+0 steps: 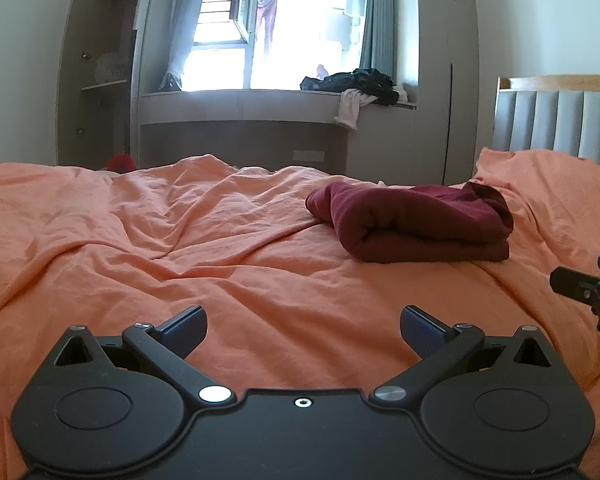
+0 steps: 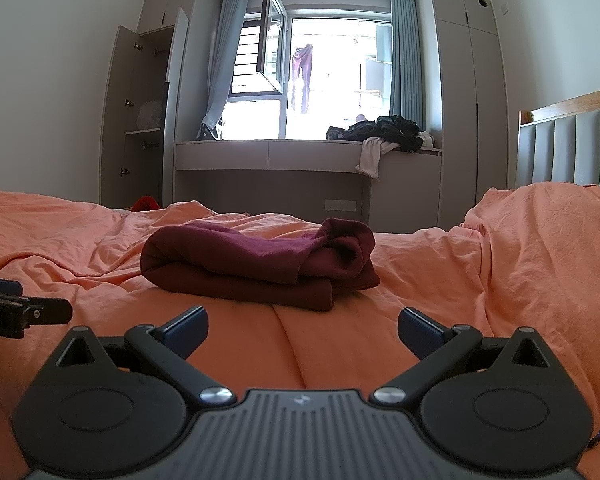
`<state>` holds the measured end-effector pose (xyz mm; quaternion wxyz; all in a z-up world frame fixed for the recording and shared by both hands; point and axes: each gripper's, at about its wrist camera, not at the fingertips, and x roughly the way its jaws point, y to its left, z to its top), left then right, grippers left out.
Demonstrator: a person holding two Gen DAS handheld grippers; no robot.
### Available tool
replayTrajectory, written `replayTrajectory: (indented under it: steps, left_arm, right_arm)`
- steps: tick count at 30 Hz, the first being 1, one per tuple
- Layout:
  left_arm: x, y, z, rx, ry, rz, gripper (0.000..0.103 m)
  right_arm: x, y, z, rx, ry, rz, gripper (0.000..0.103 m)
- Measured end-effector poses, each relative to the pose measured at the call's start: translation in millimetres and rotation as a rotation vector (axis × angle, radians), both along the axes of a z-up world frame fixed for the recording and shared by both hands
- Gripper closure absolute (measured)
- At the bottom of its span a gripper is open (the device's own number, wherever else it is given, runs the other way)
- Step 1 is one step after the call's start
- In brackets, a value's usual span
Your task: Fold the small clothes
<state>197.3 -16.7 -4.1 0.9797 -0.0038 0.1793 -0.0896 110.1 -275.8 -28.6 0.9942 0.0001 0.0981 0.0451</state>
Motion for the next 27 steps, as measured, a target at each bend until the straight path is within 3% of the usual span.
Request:
replayTrajectory:
  steps: [27]
  left_arm:
    - [0.8, -1.5, -3.1, 0.009, 0.010, 0.001, 0.000]
  right_arm:
    - [-0.5, 0.2, 0.7, 0.000, -0.002, 0.000, 0.000]
